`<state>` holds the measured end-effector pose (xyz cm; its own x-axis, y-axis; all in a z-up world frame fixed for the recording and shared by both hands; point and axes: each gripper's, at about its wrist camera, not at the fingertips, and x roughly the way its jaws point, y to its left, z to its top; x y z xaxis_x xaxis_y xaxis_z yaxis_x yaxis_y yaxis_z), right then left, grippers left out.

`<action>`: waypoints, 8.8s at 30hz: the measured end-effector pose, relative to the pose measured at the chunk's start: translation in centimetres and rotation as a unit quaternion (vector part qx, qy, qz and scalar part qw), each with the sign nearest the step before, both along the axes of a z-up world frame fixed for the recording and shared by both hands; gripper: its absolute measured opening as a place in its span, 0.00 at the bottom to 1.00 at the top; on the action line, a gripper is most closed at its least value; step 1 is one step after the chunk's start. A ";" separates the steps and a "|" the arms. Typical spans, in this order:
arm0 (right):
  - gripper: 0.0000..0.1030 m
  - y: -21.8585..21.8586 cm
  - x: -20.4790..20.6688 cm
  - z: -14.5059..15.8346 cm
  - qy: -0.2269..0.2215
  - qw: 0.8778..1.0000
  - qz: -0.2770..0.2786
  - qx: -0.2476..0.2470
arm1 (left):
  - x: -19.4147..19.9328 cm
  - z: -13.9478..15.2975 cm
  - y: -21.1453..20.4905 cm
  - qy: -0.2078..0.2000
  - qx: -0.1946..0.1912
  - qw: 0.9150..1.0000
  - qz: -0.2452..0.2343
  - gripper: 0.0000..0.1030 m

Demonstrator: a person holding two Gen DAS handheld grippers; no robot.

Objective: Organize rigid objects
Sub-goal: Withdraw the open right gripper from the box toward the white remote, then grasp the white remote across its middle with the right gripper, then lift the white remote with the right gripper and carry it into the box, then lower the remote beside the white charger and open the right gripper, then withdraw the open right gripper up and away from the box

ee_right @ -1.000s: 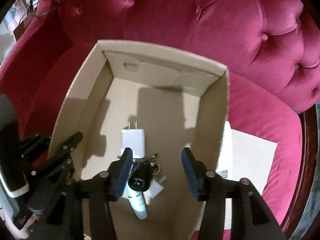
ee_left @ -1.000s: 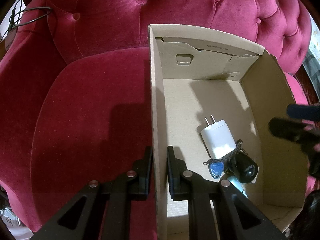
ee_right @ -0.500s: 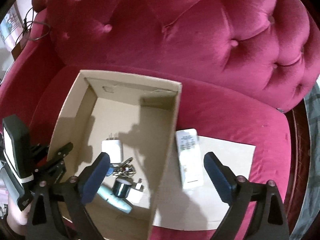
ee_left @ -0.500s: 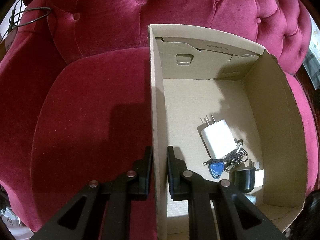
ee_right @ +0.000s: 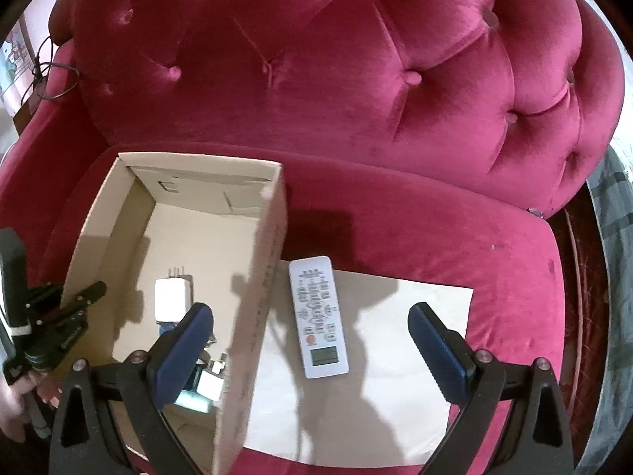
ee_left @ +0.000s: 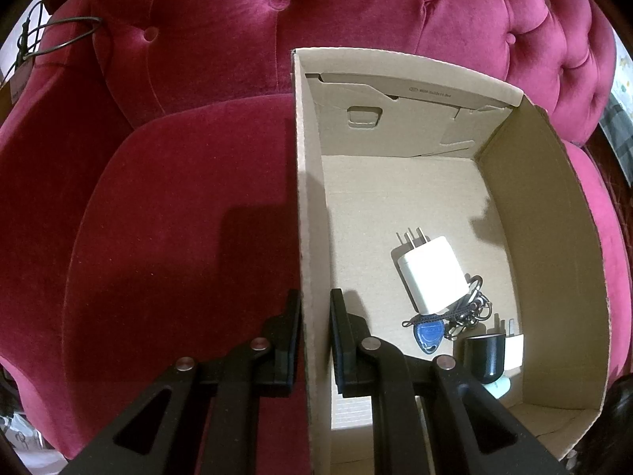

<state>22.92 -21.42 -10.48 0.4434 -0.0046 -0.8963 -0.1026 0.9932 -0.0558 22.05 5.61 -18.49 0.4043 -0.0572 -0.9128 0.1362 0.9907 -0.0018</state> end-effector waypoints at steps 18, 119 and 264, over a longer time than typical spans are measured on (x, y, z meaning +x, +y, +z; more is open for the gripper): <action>0.98 -3.6 0.4 -6.3 0.009 0.999 0.037 -0.006 | 0.0 0.2 -0.1 -0.001 0.008 1.000 -0.002 0.14; 0.47 -0.2 -1.0 -1.4 -0.029 0.999 -0.011 -0.036 | 0.2 -0.1 -0.2 0.002 0.000 1.000 0.000 0.14; 1.00 4.9 -3.9 -2.2 0.023 0.998 -0.050 0.034 | 0.0 -0.2 -0.9 0.003 0.018 1.000 0.002 0.14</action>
